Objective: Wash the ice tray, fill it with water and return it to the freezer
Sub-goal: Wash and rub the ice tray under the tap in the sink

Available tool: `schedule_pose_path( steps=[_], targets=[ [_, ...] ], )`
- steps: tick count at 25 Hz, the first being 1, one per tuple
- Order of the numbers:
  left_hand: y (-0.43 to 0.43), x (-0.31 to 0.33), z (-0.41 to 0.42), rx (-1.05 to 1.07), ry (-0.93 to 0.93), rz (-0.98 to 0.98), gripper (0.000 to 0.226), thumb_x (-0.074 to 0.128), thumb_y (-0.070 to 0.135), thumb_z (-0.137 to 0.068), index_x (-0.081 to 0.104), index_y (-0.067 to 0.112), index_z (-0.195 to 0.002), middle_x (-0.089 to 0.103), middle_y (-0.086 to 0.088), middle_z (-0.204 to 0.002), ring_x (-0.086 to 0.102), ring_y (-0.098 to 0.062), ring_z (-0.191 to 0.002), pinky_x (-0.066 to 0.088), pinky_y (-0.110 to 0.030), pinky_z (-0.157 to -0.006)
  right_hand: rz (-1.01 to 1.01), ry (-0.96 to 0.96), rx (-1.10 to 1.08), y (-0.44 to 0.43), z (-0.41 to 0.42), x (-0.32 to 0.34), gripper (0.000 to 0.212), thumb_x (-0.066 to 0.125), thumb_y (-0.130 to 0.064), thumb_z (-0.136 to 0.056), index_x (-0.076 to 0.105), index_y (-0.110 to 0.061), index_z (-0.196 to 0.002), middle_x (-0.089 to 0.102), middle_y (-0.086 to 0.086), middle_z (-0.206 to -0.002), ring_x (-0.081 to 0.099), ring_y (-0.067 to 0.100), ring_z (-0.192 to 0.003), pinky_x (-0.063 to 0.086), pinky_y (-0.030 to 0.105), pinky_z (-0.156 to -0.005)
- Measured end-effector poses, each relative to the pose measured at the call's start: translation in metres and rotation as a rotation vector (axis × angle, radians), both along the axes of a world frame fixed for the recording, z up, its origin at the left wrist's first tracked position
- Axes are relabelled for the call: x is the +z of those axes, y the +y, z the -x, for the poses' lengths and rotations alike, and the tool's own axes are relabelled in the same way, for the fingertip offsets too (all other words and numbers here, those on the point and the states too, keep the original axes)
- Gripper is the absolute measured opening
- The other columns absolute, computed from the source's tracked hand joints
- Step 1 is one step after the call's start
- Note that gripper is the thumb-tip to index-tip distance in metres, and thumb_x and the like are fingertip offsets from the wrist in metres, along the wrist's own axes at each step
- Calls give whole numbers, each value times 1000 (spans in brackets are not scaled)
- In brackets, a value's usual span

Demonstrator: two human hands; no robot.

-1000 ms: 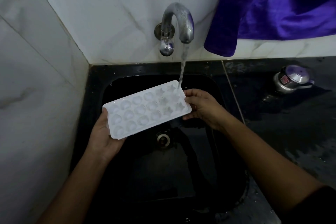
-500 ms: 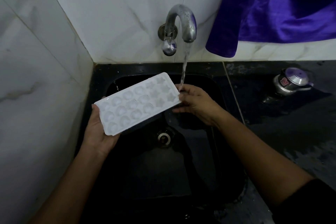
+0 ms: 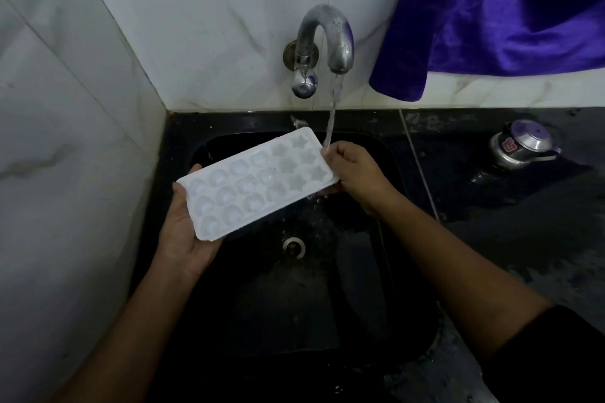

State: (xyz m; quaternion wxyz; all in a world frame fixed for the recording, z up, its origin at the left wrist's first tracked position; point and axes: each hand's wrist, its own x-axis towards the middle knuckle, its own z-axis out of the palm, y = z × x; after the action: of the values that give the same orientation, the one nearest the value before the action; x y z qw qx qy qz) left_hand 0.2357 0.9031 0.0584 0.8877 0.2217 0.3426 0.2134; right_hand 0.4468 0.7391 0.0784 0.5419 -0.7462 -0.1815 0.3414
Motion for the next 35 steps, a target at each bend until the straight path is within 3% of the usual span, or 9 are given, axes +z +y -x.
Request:
schedule_pose_path(
  steps=[4, 7, 10, 14, 17, 22, 25, 29, 35],
  targets=[
    [-10, -7, 0, 15, -10, -18, 50, 40, 52, -107, 67, 27, -140, 69, -12, -138, 72, -30, -119, 65, -43, -80, 86, -49, -58, 9, -4, 2, 57, 58, -49, -102, 63, 8, -92, 62, 12, -83, 58, 27, -76, 53, 50, -72],
    [-4, -2, 0, 24, 23, 9, 54, 42, 53, -107, 81, 18, -119, 71, -14, -135, 73, -29, -116, 65, -42, -80, 45, -75, 7, 5, -2, 5, 44, 54, -36, -107, 65, 7, -105, 62, 15, -88, 62, 26, -78, 55, 40, -72],
    [-2, 5, 0, 24, 41, -2, 54, 42, 53, -107, 71, 17, -134, 71, -13, -135, 74, -28, -115, 65, -41, -79, 14, 17, 69, 0, -1, 0, 32, 50, -26, -110, 66, 2, -108, 66, 21, -99, 69, 28, -85, 64, 45, -75],
    [-21, 11, -6, -47, 6, -78, 49, 45, 50, -90, 88, 26, -88, 81, -6, -108, 80, -22, -97, 65, -37, -74, 130, -73, -10, 8, -14, 5, 48, 51, -47, -107, 67, -7, -87, 67, 6, -83, 62, 18, -73, 48, 35, -70],
    [-26, 14, -9, -82, -32, -75, 49, 44, 49, -88, 88, 26, -82, 82, -5, -104, 80, -20, -94, 65, -36, -73, 347, -15, 29, 14, -21, 21, 58, 39, -60, -106, 74, -14, -104, 74, 3, -100, 70, 16, -88, 51, 28, -71],
    [-18, 8, -13, -107, -27, -30, 50, 46, 49, -100, 84, 18, -112, 74, -13, -130, 74, -28, -116, 64, -43, -89, 438, -625, 212, 4, -6, 13, 65, 26, -60, -108, 43, -12, -148, 61, 14, -134, 60, 31, -124, 49, 40, -91],
    [-8, -5, -16, -95, 1, -1, 56, 42, 53, -109, 71, 12, -133, 67, -17, -140, 70, -32, -122, 63, -45, -86, 525, -861, 503, -23, 16, -1, 88, 21, -72, -102, 1, -14, -166, 3, 14, -173, 8, 31, -160, 22, 51, -127],
    [-4, -20, -23, -67, -18, -16, 54, 42, 51, -108, 80, 15, -122, 70, -15, -137, 72, -30, -119, 64, -43, -83, 662, -1137, 732, -57, 38, -12, 94, 13, -76, -100, 3, -10, -166, -5, 12, -174, -10, 28, -160, 2, 51, -130],
    [-1, -50, -38, -136, -38, 22, 65, 42, 58, -109, 37, 22, -162, 47, -18, -160, 49, -41, -145, 43, -63, -115, 709, -1169, 582, -42, 10, 10, 98, 11, -78, -99, 12, -6, -165, 5, 14, -174, -2, 27, -161, 3, 53, -129]
  ],
)
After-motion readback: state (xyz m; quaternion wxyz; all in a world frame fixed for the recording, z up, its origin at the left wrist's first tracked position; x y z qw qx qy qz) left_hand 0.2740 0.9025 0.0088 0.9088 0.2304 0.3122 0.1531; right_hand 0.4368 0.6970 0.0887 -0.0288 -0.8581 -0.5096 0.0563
